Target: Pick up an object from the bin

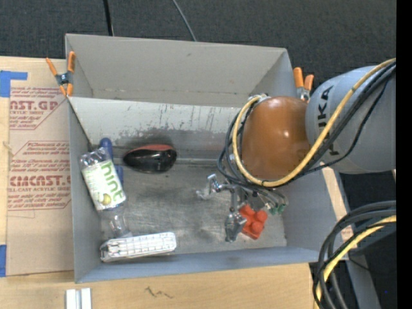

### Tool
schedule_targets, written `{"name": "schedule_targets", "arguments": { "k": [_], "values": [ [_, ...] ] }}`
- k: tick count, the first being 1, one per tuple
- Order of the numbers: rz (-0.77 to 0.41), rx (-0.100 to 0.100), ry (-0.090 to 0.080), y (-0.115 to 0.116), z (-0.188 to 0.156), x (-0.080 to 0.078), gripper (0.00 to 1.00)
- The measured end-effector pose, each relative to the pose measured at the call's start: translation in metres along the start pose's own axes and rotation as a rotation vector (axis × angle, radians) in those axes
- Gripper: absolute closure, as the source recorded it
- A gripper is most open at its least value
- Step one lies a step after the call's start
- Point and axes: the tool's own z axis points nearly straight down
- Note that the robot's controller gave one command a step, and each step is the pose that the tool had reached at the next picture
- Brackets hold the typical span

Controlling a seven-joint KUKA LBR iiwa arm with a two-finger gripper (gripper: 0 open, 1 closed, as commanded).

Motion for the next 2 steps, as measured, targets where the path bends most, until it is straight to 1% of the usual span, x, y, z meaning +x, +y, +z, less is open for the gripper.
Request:
{"name": "schedule_targets", "arguments": {
  "k": [1, 2],
  "values": [
    [-0.001, 0.0, 0.0, 0.0, 0.0, 0.0, 0.0],
    [-0.011, 0.001, 0.001, 0.007, -0.016, -0.013, 0.0]
  ]
}}
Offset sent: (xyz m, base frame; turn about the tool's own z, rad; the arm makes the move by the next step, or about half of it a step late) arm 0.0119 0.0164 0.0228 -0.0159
